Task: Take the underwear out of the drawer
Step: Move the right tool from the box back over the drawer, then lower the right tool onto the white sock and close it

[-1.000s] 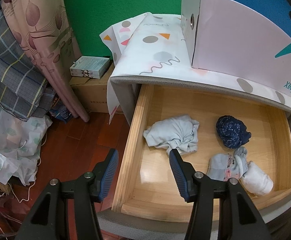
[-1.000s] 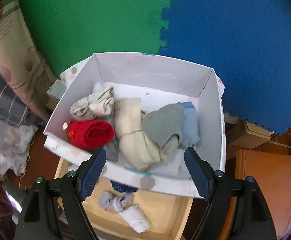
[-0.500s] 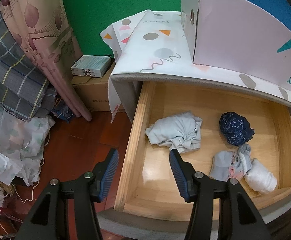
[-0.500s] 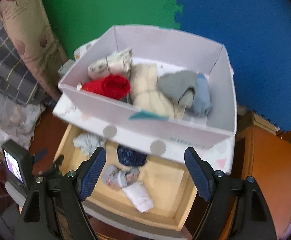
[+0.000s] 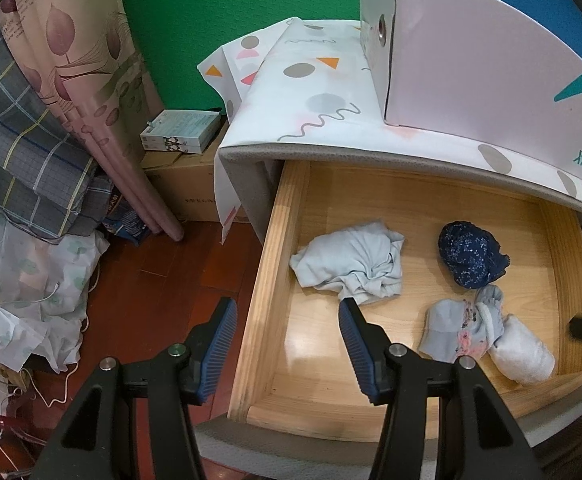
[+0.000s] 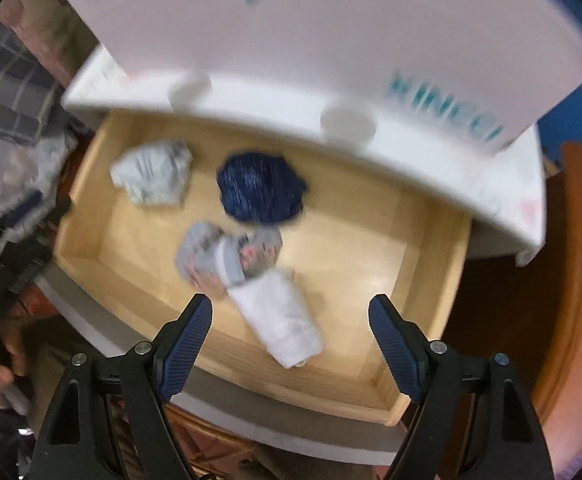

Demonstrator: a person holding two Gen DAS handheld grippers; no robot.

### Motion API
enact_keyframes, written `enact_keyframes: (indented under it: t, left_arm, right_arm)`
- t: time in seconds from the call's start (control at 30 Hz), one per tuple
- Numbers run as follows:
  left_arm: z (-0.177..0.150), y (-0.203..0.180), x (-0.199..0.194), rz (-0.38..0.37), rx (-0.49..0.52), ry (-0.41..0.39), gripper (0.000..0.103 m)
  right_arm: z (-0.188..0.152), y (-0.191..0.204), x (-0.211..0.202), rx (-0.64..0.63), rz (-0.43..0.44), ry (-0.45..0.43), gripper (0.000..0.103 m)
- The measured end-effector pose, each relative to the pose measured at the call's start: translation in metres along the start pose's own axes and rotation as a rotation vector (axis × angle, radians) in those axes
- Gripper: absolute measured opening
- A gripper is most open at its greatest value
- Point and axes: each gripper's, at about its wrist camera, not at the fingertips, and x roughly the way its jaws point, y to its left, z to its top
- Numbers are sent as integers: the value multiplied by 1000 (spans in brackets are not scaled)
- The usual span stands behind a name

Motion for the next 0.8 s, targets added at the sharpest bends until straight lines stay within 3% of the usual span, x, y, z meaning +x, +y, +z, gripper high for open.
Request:
enact_keyframes:
  t: [0.3,0.5,0.8]
  left_arm:
    - [0,-1,2,-5,3,6,54]
    - [1,-2,2,-4,6,7,54]
    - [1,-4,3,-9,11,10,54]
  right_arm:
    - [-7,7,66,-16,-5,164,77]
    - [-8,10,98,-8,3,231,67]
    - [-12,10,124,-5,-9,277,63]
